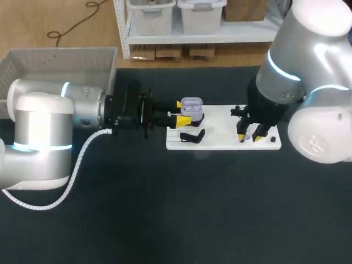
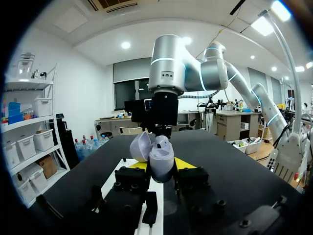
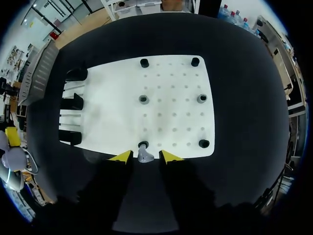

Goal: Pick up each earbud case from the left stands, insert the matching earbuds, close the lid, and place the case in the box.

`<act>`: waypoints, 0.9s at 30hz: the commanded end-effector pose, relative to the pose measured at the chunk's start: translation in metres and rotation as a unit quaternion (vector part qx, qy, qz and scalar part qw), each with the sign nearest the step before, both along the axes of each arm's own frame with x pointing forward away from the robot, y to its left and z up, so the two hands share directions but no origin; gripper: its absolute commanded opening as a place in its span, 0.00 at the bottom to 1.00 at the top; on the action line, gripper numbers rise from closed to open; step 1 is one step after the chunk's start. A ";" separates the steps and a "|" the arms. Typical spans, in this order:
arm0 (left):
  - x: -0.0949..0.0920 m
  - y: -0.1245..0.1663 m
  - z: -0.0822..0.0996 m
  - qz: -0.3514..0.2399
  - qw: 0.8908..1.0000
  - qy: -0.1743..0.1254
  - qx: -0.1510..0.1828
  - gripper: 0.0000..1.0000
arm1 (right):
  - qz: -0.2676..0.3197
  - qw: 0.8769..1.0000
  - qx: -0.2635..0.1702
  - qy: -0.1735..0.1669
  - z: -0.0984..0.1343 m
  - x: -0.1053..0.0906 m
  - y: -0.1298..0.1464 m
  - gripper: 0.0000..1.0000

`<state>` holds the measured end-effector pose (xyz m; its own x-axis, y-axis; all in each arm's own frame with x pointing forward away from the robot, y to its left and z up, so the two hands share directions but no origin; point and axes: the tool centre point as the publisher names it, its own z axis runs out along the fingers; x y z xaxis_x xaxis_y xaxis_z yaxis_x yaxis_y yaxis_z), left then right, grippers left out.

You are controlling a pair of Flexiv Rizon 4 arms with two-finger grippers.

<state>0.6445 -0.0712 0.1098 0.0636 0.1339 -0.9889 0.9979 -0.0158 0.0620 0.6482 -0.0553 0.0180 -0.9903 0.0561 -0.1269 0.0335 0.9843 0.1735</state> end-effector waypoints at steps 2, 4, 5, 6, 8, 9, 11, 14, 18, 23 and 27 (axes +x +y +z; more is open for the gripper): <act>0.000 0.000 0.000 0.000 1.000 0.000 0.000 0.00 | 0.000 1.000 0.001 0.000 -0.004 0.003 0.002 0.32; 0.000 0.000 0.000 0.000 1.000 0.000 0.000 0.00 | -0.001 1.000 0.002 0.000 -0.004 0.004 0.002 0.31; 0.000 0.000 0.000 0.000 1.000 0.000 0.000 0.00 | -0.002 1.000 0.002 0.000 -0.004 0.005 0.002 0.30; 0.000 0.000 0.000 0.000 1.000 0.000 0.000 0.00 | -0.002 1.000 0.002 0.000 -0.004 0.005 0.002 0.29; 0.000 0.000 0.000 0.000 1.000 0.000 0.000 0.00 | -0.002 1.000 0.003 0.000 -0.004 0.005 0.002 0.28; 0.000 0.000 0.000 0.000 1.000 0.000 0.000 0.00 | -0.003 1.000 0.003 0.000 -0.004 0.005 0.002 0.28; 0.000 0.000 0.000 0.000 1.000 0.000 0.000 0.00 | -0.003 1.000 0.002 0.000 -0.004 0.006 0.003 0.25; 0.000 0.000 0.000 0.000 1.000 0.000 0.000 0.00 | -0.003 1.000 0.001 0.000 -0.004 0.006 0.003 0.13; 0.000 0.000 0.000 0.000 1.000 0.000 0.000 0.00 | -0.005 1.000 -0.001 0.000 -0.003 0.006 0.003 0.00; 0.000 0.000 0.000 0.000 1.000 0.000 0.000 0.00 | -0.009 1.000 -0.002 -0.001 0.005 0.005 -0.001 0.00; 0.000 0.000 0.000 0.000 1.000 0.000 0.000 0.00 | -0.013 1.000 -0.003 -0.006 0.017 0.001 -0.004 0.00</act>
